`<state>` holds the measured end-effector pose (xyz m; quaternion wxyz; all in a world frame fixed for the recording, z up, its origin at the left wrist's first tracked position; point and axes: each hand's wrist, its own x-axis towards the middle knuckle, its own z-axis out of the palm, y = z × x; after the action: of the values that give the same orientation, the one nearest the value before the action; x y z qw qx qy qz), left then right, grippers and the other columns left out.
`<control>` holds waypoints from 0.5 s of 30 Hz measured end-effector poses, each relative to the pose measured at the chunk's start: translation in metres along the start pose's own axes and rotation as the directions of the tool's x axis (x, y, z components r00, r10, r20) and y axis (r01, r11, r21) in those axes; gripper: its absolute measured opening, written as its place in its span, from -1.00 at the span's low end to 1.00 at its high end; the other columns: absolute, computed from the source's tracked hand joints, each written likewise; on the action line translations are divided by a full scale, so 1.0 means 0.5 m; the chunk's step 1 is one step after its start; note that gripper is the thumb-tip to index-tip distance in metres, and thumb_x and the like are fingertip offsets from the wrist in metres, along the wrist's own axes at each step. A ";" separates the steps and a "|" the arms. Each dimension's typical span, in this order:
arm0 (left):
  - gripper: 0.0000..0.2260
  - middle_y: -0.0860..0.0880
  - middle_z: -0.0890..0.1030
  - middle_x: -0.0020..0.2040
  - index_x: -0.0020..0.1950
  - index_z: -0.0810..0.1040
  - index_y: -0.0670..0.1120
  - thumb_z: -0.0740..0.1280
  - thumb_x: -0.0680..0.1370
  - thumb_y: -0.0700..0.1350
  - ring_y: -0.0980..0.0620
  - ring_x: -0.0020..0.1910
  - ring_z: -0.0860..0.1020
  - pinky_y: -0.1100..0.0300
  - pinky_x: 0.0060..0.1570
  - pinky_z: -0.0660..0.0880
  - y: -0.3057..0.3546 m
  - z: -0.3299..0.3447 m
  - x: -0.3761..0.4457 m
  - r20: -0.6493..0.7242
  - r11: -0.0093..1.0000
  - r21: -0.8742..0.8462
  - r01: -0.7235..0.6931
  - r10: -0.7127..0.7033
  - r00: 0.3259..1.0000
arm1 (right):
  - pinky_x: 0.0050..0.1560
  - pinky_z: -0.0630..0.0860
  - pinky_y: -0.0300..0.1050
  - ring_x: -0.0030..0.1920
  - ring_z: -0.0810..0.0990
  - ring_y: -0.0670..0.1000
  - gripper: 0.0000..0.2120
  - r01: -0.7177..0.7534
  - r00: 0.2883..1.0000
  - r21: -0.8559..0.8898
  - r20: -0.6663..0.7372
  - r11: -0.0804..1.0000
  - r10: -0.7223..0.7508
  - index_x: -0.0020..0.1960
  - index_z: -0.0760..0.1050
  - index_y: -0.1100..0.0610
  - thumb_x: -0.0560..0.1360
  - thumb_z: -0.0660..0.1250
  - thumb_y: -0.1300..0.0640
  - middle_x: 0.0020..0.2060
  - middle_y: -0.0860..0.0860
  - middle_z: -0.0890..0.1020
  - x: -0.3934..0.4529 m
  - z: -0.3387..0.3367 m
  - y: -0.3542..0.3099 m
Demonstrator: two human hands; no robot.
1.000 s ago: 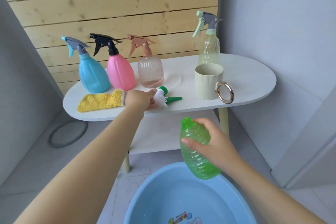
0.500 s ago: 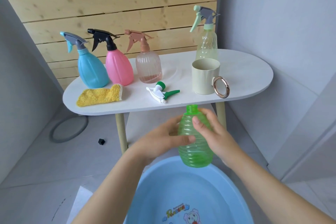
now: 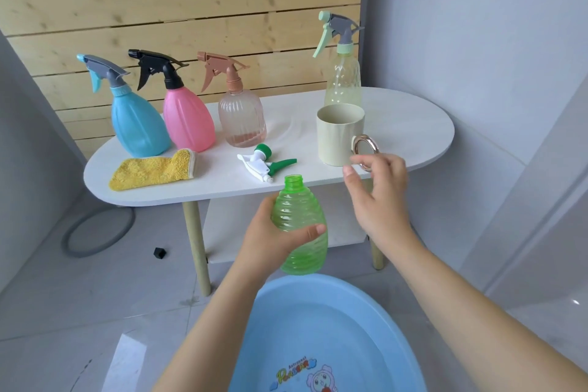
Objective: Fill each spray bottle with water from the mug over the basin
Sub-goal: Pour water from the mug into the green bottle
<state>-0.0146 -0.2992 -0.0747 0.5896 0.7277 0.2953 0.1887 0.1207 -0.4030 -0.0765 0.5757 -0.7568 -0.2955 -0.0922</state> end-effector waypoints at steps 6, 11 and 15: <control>-0.36 0.04 0.58 0.10 0.19 0.42 0.11 0.60 0.19 0.10 0.09 0.05 0.57 0.13 0.01 0.52 -0.009 0.023 0.011 -0.054 0.993 0.109 -0.032 0.039 0.998 | 0.18 0.25 -0.11 0.18 0.35 0.18 -0.72 -0.054 0.979 -0.092 -0.201 0.994 0.034 0.14 0.45 0.23 0.48 0.36 0.14 0.14 0.13 0.36 0.055 0.011 0.015; -0.37 0.05 0.55 0.13 0.25 0.40 0.10 0.60 0.26 0.03 0.10 0.06 0.55 0.21 -0.08 0.46 -0.024 0.028 0.011 -0.054 0.991 0.131 -0.020 0.027 0.998 | 0.21 0.26 -0.06 0.22 0.36 0.13 -0.62 -0.228 0.963 -0.103 -0.172 0.968 0.208 0.26 0.37 0.17 0.52 0.31 0.05 0.20 0.09 0.44 0.088 0.010 0.015; -0.38 0.07 0.58 0.09 0.25 0.42 0.08 0.60 0.27 0.00 0.12 0.04 0.57 0.18 -0.04 0.49 -0.028 0.025 0.008 -0.043 0.993 0.115 -0.017 0.022 0.999 | -0.24 0.31 -0.13 -0.12 0.48 0.06 -0.78 -0.289 0.956 0.057 -0.028 0.956 0.291 -0.04 0.44 0.19 0.60 0.16 0.04 -0.25 -0.04 0.50 0.102 0.001 0.005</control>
<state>-0.0069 -0.3041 -0.0914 0.5381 0.7590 0.3114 0.1933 0.1632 -0.3853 -0.0544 0.6078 -0.7748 -0.1734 -0.0125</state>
